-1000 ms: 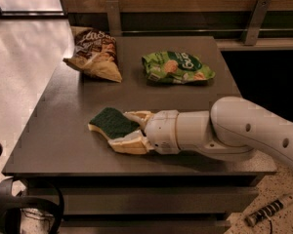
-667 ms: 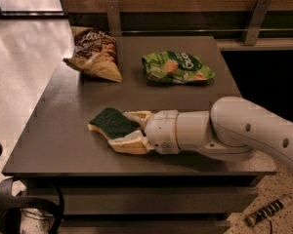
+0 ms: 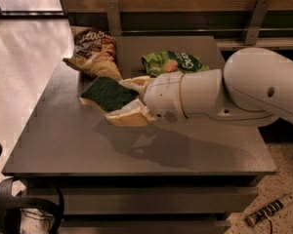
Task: Pick sponge
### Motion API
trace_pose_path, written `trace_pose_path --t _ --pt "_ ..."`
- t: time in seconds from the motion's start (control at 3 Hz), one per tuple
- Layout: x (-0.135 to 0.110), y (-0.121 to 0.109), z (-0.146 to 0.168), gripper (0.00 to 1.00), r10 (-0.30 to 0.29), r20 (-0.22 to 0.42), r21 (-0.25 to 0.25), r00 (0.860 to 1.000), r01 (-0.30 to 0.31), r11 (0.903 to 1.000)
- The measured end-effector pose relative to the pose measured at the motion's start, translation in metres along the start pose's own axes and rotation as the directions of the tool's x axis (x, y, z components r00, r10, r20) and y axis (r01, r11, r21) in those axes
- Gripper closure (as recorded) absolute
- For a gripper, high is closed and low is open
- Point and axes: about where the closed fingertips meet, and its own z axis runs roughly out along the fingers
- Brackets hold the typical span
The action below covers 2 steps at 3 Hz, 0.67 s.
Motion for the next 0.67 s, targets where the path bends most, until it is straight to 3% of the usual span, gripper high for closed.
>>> trace_pose_path --t 0.33,0.67 --pt "-0.037 -0.009 -0.016 1.0 -0.081 0.0 0.01 0.997 0.081 0.9967" --pt "-0.055 -0.016 -0.032 1.0 -0.129 0.041 0.011 0.991 0.129 0.9916"
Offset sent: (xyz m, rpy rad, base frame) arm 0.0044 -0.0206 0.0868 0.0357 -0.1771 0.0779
